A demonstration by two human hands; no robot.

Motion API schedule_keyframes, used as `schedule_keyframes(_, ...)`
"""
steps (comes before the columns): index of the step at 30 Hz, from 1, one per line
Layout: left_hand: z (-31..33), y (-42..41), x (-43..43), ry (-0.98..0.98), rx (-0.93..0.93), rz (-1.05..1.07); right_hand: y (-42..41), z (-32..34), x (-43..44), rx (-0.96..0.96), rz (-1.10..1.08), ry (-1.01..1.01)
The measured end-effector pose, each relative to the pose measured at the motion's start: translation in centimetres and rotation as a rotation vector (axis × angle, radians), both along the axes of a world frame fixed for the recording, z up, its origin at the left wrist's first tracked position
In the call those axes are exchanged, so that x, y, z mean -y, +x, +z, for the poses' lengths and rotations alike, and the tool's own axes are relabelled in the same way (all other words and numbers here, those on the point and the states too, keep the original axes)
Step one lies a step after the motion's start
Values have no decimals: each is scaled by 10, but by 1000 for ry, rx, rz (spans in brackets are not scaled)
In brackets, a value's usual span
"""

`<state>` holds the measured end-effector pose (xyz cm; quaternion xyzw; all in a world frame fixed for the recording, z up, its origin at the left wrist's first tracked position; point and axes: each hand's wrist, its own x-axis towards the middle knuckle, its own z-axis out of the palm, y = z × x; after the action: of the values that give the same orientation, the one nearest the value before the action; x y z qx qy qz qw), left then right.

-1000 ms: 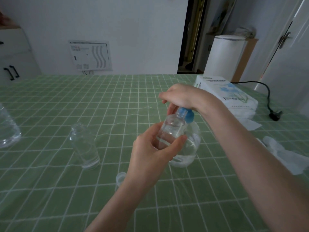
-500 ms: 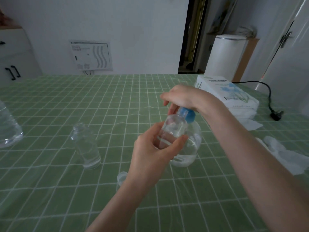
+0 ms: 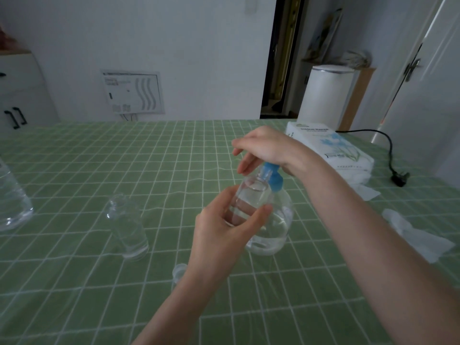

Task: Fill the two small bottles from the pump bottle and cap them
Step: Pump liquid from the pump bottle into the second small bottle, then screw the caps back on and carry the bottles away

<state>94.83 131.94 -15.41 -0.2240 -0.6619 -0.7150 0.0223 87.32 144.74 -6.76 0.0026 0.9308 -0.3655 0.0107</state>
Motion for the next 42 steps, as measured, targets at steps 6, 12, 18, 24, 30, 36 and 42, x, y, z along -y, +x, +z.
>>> schedule_keyframes(6, -2, -2, -2, -33, -41, 25, 1, 1, 0, -37, -21, -52)
schedule_keyframes(12, -1, -4, -1, -56, -38, 25, 0, 4, -1, -4, -27, -80)
schedule_keyframes(18, -2, -8, 0, -121, -32, 81, -2, 5, -2, 69, 5, -180)
schedule_keyframes(24, -4, -9, 0, -145, 6, 108, -1, 8, -4, 102, 11, -313)
schedule_keyframes(30, -2, 0, 6, -158, 14, 112, 14, 16, -5, -46, 35, -209)
schedule_keyframes(36, 5, 26, 29, -76, 37, 90, 52, 32, 6, -302, 112, -67)
schedule_keyframes(42, -1, 59, 66, -45, 65, 163, 100, 13, 27, -471, 275, -85)
